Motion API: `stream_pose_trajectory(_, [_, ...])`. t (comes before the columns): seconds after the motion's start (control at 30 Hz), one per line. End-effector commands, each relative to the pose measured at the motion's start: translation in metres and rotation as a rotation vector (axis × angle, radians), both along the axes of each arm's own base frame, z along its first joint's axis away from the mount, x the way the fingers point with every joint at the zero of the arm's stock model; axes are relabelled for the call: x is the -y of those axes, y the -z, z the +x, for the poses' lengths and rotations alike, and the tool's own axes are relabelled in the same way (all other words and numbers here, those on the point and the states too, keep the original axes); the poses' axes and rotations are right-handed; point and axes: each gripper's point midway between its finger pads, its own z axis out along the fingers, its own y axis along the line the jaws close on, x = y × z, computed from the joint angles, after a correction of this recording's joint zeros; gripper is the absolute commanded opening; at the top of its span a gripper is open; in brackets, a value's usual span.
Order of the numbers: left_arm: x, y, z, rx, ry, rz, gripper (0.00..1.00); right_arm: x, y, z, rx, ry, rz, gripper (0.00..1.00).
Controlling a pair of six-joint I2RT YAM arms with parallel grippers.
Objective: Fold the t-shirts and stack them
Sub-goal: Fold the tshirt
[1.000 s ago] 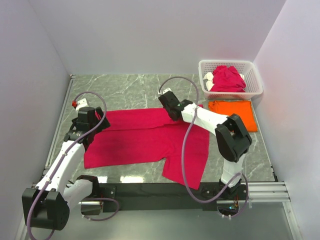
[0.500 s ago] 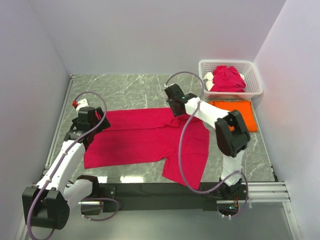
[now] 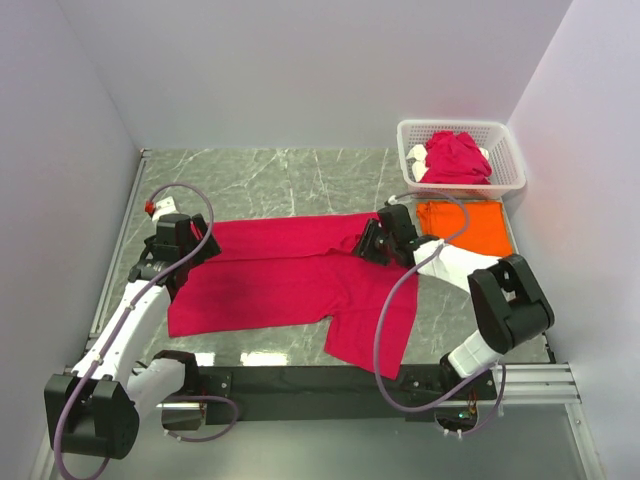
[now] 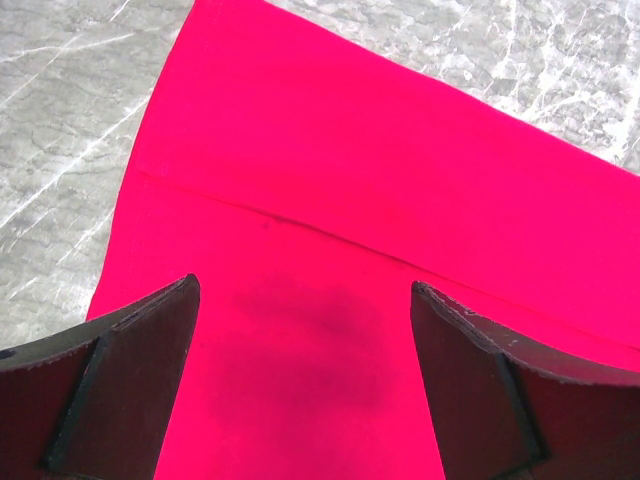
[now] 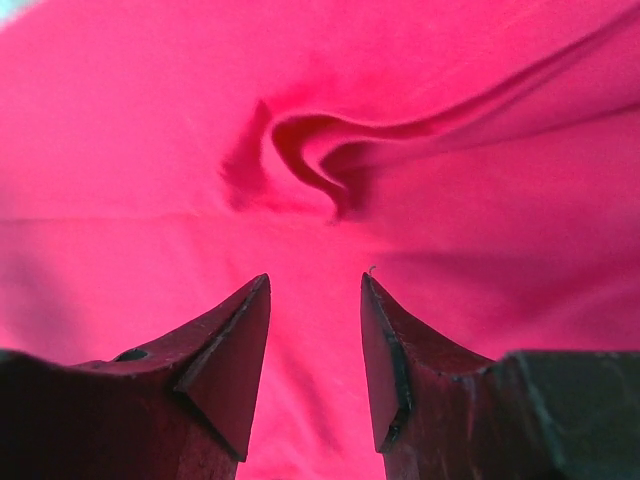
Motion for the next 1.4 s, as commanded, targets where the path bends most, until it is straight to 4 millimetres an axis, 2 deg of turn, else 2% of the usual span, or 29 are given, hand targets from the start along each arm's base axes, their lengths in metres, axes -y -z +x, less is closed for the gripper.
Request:
stream_pose_trajectory(0.0, [0.001,-0.012,0.006,0.041,0.017,0.012,0.92,-0.019,-0.027,0.031,0.107,0.089,0.211,0.48])
stream_pose_trajectory(0.27, [0.001,-0.012,0.006,0.042,0.018,0.013,0.92,-0.012,-0.003,0.045,0.102,0.163,0.253,0.48])
stream_pose_trajectory(0.37, [0.001,-0.012,0.006,0.042,0.019,0.014,0.92,-0.011,0.007,0.044,0.084,0.18,0.249,0.48])
stream_pose_trajectory(0.5, [0.001,-0.011,0.007,0.037,0.02,0.011,0.92,-0.008,0.01,0.044,0.082,0.191,0.244,0.47])
stream_pose_trajectory(0.67, [0.001,-0.011,0.006,0.038,0.018,0.011,0.92,-0.01,0.019,0.042,0.06,0.174,0.234,0.43])
stream_pose_trajectory(0.8, [0.001,-0.011,0.006,0.036,0.018,0.012,0.92,-0.01,0.024,0.038,0.044,0.165,0.235,0.33])
stream_pose_trajectory(0.97, [0.001,-0.01,0.007,0.036,0.02,0.011,0.91,-0.009,0.018,0.032,0.047,0.149,0.226,0.2])
stream_pose_trajectory(1.0, [0.001,-0.01,0.007,0.034,0.02,0.011,0.91,-0.009,0.016,0.031,0.048,0.148,0.223,0.14])
stream_pose_trajectory(1.1, [0.001,-0.01,0.007,0.034,0.02,0.011,0.91,-0.006,0.011,0.027,0.049,0.146,0.214,0.04])
stream_pose_trajectory(1.37, [0.001,-0.009,0.006,0.031,0.021,0.013,0.91,0.009,-0.006,0.006,0.004,0.17,0.146,0.0])
